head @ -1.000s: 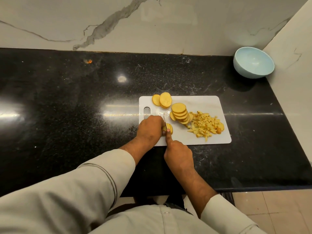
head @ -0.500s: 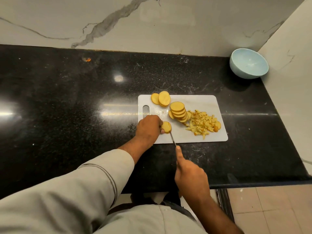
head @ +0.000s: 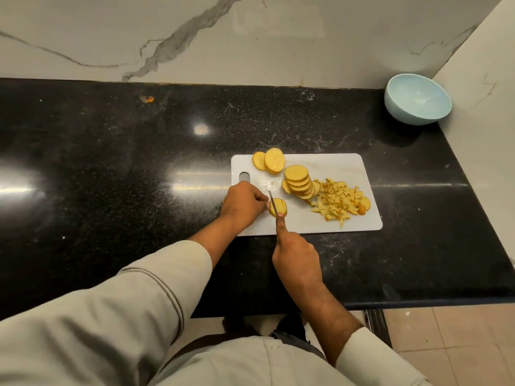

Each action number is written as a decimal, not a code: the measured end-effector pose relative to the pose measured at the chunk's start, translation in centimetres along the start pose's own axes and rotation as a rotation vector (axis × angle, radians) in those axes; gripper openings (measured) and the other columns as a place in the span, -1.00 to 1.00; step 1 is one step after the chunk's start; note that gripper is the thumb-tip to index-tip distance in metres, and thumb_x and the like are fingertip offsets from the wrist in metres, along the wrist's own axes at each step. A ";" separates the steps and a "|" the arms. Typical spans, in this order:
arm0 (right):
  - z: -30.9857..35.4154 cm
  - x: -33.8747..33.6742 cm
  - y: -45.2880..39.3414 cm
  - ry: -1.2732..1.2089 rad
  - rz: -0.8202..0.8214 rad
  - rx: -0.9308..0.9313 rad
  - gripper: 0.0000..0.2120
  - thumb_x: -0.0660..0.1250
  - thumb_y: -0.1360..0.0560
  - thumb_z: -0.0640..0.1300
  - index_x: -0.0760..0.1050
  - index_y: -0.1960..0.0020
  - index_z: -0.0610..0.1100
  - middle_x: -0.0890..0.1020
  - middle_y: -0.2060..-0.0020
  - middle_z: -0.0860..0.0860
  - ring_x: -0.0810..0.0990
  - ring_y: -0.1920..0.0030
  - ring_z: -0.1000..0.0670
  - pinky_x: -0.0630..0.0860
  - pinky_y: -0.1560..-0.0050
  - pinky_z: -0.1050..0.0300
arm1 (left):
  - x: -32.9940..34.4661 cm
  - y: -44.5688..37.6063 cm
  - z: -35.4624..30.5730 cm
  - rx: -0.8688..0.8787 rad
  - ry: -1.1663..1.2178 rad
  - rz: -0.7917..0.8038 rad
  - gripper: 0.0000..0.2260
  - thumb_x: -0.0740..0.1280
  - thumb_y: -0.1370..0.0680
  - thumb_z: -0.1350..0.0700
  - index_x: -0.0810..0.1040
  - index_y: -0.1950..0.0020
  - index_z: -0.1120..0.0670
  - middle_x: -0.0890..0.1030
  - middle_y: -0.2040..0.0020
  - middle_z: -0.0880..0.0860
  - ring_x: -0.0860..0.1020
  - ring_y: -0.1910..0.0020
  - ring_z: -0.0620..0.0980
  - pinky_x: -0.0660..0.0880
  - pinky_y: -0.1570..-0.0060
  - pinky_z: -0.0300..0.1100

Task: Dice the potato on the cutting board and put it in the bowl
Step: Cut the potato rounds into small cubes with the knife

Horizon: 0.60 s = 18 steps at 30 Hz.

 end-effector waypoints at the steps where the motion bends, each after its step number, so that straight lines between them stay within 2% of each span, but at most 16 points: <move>1: 0.0 0.1 -0.1 -0.003 0.006 -0.003 -0.33 0.10 -0.57 -0.18 -0.14 -0.57 0.03 0.43 0.21 -0.03 0.45 0.29 -0.04 0.33 0.34 0.07 | 0.1 0.1 -0.2 -0.025 0.018 0.005 -0.94 0.46 -0.43 0.19 0.72 0.13 0.09 0.69 0.27 0.02 0.65 0.34 0.02 0.62 0.18 -0.14; 3: 0.0 0.2 -0.1 -0.013 0.016 0.000 -0.33 0.10 -0.57 -0.20 -0.15 -0.57 0.03 0.50 0.13 -0.07 0.50 0.24 -0.05 0.34 0.32 0.08 | 0.4 0.4 -0.5 -0.067 0.028 -0.003 -0.90 0.42 -0.43 0.21 0.70 0.24 0.05 0.65 0.41 -0.01 0.63 0.43 0.00 0.63 0.23 -0.14; 5: 0.1 0.3 -0.2 -0.022 0.025 0.008 -0.33 0.11 -0.58 -0.20 -0.15 -0.57 0.02 0.52 0.08 -0.09 0.44 0.25 -0.03 0.33 0.31 0.09 | 0.7 0.5 -0.6 -0.104 0.045 -0.022 -0.88 0.40 -0.43 0.22 0.69 0.27 0.06 0.63 0.45 0.00 0.63 0.45 -0.01 0.64 0.24 -0.11; 10: 0.3 0.5 -0.3 0.010 0.033 -0.001 -0.32 0.11 -0.58 -0.19 -0.17 -0.57 -0.01 0.52 0.06 -0.08 0.37 0.29 0.01 0.31 0.33 0.11 | 1.0 0.4 -0.6 -0.162 0.108 -0.026 -0.87 0.42 -0.43 0.25 0.65 0.28 0.06 0.65 0.39 0.06 0.65 0.40 0.04 0.65 0.23 -0.01; 15: 0.2 0.7 -0.1 0.026 0.026 0.003 -0.33 0.11 -0.58 -0.18 -0.16 -0.57 -0.02 0.53 0.03 -0.08 0.37 0.30 0.01 0.34 0.34 0.11 | 1.1 0.5 -0.4 -0.152 0.128 -0.035 -0.92 0.42 -0.45 0.24 0.69 0.18 0.07 0.65 0.36 0.04 0.65 0.40 0.02 0.65 0.21 -0.04; 18: 0.3 0.8 -0.2 0.051 0.020 0.008 -0.33 0.11 -0.58 -0.18 -0.17 -0.57 -0.02 0.52 0.06 -0.08 0.32 0.34 0.02 0.26 0.38 0.13 | 1.1 0.6 -0.4 -0.151 0.126 -0.031 -0.92 0.42 -0.45 0.23 0.69 0.14 0.07 0.67 0.33 0.05 0.66 0.37 0.03 0.64 0.18 -0.04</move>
Point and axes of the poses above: each hand's wrist, its own y-axis away from the middle knuckle, its own x-axis out of the palm, z = x × y, the point moved 3 cm from there along -y, towards the middle knuckle
